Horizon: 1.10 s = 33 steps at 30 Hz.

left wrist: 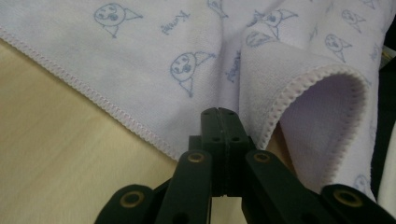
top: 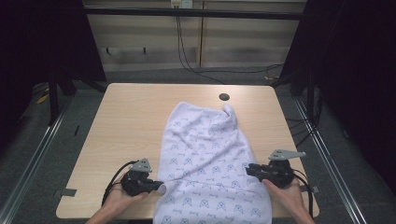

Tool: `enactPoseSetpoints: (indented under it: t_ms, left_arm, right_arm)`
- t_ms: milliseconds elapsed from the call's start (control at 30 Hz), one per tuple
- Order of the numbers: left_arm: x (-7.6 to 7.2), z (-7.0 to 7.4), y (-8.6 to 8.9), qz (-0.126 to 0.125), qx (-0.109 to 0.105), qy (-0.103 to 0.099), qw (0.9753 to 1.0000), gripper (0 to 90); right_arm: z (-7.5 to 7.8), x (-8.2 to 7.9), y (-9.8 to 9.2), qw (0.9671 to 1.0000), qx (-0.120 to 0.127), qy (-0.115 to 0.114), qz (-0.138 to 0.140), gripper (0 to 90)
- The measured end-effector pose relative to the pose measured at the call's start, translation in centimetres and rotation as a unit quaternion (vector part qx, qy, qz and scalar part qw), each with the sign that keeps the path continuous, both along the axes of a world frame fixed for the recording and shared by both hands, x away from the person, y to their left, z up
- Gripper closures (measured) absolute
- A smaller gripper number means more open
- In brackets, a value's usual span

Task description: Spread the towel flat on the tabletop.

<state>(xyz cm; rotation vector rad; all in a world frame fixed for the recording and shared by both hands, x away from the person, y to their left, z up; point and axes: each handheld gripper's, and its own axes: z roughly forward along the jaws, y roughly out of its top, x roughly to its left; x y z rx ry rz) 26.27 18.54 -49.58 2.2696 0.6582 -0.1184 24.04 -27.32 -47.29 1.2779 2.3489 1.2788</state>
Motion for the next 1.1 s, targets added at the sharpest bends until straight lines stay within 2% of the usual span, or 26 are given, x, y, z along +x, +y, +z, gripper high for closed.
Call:
enactPoseSetpoints:
  t_ms: [33, 100, 133, 167, 233, 267, 333, 367, 400, 433, 467, 500, 600, 633, 667, 700, 733, 767, 800, 833, 867, 933, 1000, 1067, 1100]
  left_arm:
    - [-0.2, 0.0, 0.5, 0.001, -0.004, 0.005, 1.0000, 90.0]
    - [0.0, 0.3, 1.5, 0.011, -0.030, 0.005, 0.9995, 89.6]
    - [0.5, 0.6, 1.9, 0.024, -0.051, 0.005, 0.9984, 86.3]
    - [1.1, 0.9, 2.2, 0.038, -0.065, -0.004, 0.9972, 83.8]
    - [2.8, 1.4, 2.5, 0.062, -0.084, -0.016, 0.9944, 82.5]
    - [3.7, 1.5, 2.4, 0.071, -0.086, -0.021, 0.9935, 81.1]
    - [5.8, 1.2, 2.0, 0.095, -0.087, -0.031, 0.9912, 78.7]
    - [6.8, 1.0, 1.8, 0.107, -0.077, -0.032, 0.9908, 72.4]
    - [7.7, 0.6, 1.5, 0.126, -0.068, -0.029, 0.9894, 72.4]
    - [9.0, -0.1, 1.2, 0.137, -0.060, -0.023, 0.9884, 67.5]
    - [9.0, -0.1, 1.2, 0.137, -0.060, -0.023, 0.9884, 65.1]
    - [9.5, -0.5, 0.9, 0.149, -0.042, -0.038, 0.9872, 62.7]
    - [9.6, -0.8, 0.8, 0.150, -0.029, -0.039, 0.9875, 62.6]
    - [9.3, -0.8, 0.5, 0.140, -0.009, -0.059, 0.9884, 63.9]
    - [9.3, -0.8, 0.5, 0.140, -0.009, -0.059, 0.9884, 66.3]
    - [9.1, -0.7, 0.4, 0.136, 0.002, -0.062, 0.9888, 66.3]
    - [8.9, -0.6, 0.2, 0.137, 0.010, -0.065, 0.9885, 71.0]
    - [8.7, -0.5, -0.1, 0.136, 0.020, -0.076, 0.9876, 76.7]
    - [8.4, -0.5, -0.3, 0.125, 0.022, -0.075, 0.9891, 81.8]
    - [8.2, -0.4, -0.4, 0.123, 0.029, -0.081, 0.9887, 88.1]
    - [7.9, -0.3, -0.5, 0.124, 0.035, -0.081, 0.9883, 89.2]
    - [7.4, -0.3, -0.1, 0.125, 0.029, -0.076, 0.9889, 89.7]
    - [6.8, -0.4, 0.6, 0.124, 0.011, -0.059, 0.9905, 89.8]
    - [5.9, -0.4, 1.3, 0.110, -0.011, -0.047, 0.9928, 89.7]
    - [5.4, -0.3, 1.6, 0.106, -0.013, -0.050, 0.9930, 89.7]
  right_arm:
    - [-0.1, 0.5, 0.6, 1.0000, -0.005, 0.002, 0.003, 68.8]
    - [-0.4, 1.6, 1.6, 0.9998, -0.013, 0.005, 0.014, 64.9]
    - [-0.6, 2.1, 2.1, 0.9997, -0.020, 0.006, 0.016, 63.0]
    - [-0.7, 2.7, 2.5, 0.9994, -0.028, 0.009, 0.018, 61.6]
    - [-1.0, 4.0, 3.1, 0.9988, -0.043, 0.001, 0.022, 60.9]
    - [-1.2, 4.7, 3.1, 0.9990, -0.041, 0.007, 0.018, 60.8]
    - [-1.4, 6.1, 3.0, 0.9988, -0.048, 0.004, 0.011, 60.1]
    - [-1.7, 7.5, 2.5, 0.9991, -0.043, 0.005, 0.001, 59.7]
    - [-1.7, 7.5, 2.5, 0.9991, -0.043, 0.005, 0.001, 59.7]
    - [-2.0, 8.4, 1.9, 0.9989, -0.046, -0.001, -0.010, 59.2]
    - [-2.0, 8.4, 1.9, 0.9989, -0.046, -0.001, -0.010, 59.2]
    - [-2.4, 8.8, 1.5, 0.9977, -0.062, -0.008, -0.025, 58.7]
    - [-2.7, 8.9, 1.1, 0.9965, -0.073, -0.005, -0.041, 58.4]
    - [-2.9, 8.9, 1.0, 0.9949, -0.090, -0.006, -0.044, 58.4]
    - [-3.1, 8.8, 1.0, 0.9940, -0.099, -0.011, -0.044, 58.7]
    - [-3.1, 8.8, 1.0, 0.9940, -0.099, -0.011, -0.044, 58.7]
    - [-3.1, 8.7, 1.2, 0.9937, -0.101, -0.012, -0.046, 60.6]
    - [-3.0, 8.6, 1.3, 0.9937, -0.103, -0.011, -0.045, 65.1]
    - [-3.0, 8.5, 1.4, 0.9938, -0.102, -0.012, -0.043, 70.3]
    - [-3.0, 8.4, 1.4, 0.9938, -0.103, -0.011, -0.041, 78.1]
    - [-2.9, 8.2, 1.5, 0.9928, -0.109, -0.014, -0.047, 83.8]
    - [-2.6, 7.9, 1.3, 0.9930, -0.106, -0.018, -0.048, 87.3]
    - [-2.1, 7.2, 0.8, 0.9938, -0.096, -0.015, -0.054, 88.3]
    - [-1.6, 6.2, 0.1, 0.9956, -0.079, -0.013, -0.048, 88.3]
    - [-1.4, 5.4, -0.2, 0.9964, -0.071, -0.011, -0.045, 88.3]
